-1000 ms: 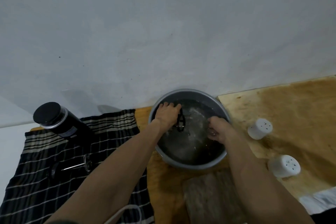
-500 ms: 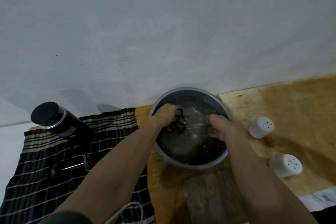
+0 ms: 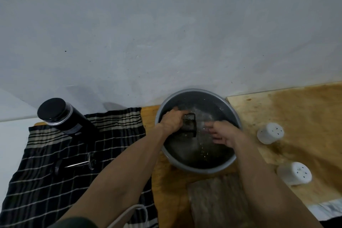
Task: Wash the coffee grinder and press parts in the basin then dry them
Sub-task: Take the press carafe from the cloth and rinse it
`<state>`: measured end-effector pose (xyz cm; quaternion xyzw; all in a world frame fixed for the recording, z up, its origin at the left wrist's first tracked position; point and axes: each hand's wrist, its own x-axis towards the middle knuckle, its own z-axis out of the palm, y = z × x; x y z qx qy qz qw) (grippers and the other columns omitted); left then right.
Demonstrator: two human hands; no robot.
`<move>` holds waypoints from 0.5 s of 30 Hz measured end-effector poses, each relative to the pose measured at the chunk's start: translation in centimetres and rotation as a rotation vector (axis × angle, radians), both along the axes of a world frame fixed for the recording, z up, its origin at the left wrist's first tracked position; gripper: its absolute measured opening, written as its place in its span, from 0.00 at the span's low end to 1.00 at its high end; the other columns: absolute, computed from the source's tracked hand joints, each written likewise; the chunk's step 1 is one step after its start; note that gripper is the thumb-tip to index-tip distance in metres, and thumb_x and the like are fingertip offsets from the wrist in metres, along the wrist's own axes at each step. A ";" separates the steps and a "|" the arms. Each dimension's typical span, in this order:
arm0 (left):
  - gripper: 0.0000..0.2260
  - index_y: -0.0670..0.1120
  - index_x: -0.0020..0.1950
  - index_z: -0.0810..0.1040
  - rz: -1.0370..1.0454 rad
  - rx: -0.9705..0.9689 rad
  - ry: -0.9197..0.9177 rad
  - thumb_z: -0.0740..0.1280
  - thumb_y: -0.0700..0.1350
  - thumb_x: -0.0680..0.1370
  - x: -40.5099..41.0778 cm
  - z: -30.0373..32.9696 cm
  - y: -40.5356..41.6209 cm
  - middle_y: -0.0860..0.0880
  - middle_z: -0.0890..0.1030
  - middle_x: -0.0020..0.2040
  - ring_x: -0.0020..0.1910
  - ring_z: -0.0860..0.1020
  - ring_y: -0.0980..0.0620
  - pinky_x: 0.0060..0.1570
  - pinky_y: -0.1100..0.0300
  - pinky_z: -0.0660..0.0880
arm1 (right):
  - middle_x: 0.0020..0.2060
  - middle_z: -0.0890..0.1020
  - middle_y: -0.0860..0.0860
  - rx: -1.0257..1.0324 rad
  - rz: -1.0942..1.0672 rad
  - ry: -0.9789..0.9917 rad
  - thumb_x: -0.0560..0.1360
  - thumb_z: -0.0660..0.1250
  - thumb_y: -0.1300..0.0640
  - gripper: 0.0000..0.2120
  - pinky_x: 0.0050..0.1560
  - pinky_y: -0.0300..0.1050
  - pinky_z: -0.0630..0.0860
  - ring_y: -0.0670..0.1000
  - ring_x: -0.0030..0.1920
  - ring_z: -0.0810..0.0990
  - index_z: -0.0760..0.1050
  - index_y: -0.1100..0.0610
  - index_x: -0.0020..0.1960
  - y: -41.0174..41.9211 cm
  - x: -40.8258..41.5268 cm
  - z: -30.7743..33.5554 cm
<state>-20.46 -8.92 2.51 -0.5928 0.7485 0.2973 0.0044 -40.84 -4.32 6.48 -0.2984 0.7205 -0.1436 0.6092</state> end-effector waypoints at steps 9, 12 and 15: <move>0.14 0.53 0.61 0.86 0.174 0.050 0.092 0.70 0.45 0.77 -0.3 5.7 -2.6 0.48 0.84 0.62 0.62 0.80 0.47 0.61 0.57 0.75 | 0.45 0.88 0.53 -0.057 -0.203 -0.067 0.81 0.65 0.59 0.08 0.60 0.54 0.79 0.53 0.52 0.85 0.81 0.57 0.57 -0.4 1.6 0.2; 0.13 0.52 0.56 0.87 0.200 0.079 0.107 0.71 0.43 0.74 -0.5 7.8 -3.5 0.47 0.85 0.58 0.57 0.82 0.46 0.57 0.57 0.78 | 0.47 0.87 0.54 -0.070 -0.242 -0.129 0.81 0.64 0.59 0.08 0.62 0.56 0.77 0.55 0.53 0.84 0.82 0.57 0.56 -0.4 2.0 1.1; 0.11 0.50 0.54 0.88 0.239 0.064 0.138 0.71 0.44 0.73 -0.6 8.9 -4.1 0.46 0.86 0.55 0.56 0.82 0.45 0.57 0.55 0.80 | 0.46 0.85 0.55 -0.121 -0.286 -0.201 0.80 0.64 0.58 0.08 0.62 0.56 0.76 0.55 0.51 0.82 0.81 0.58 0.54 -0.5 2.1 2.0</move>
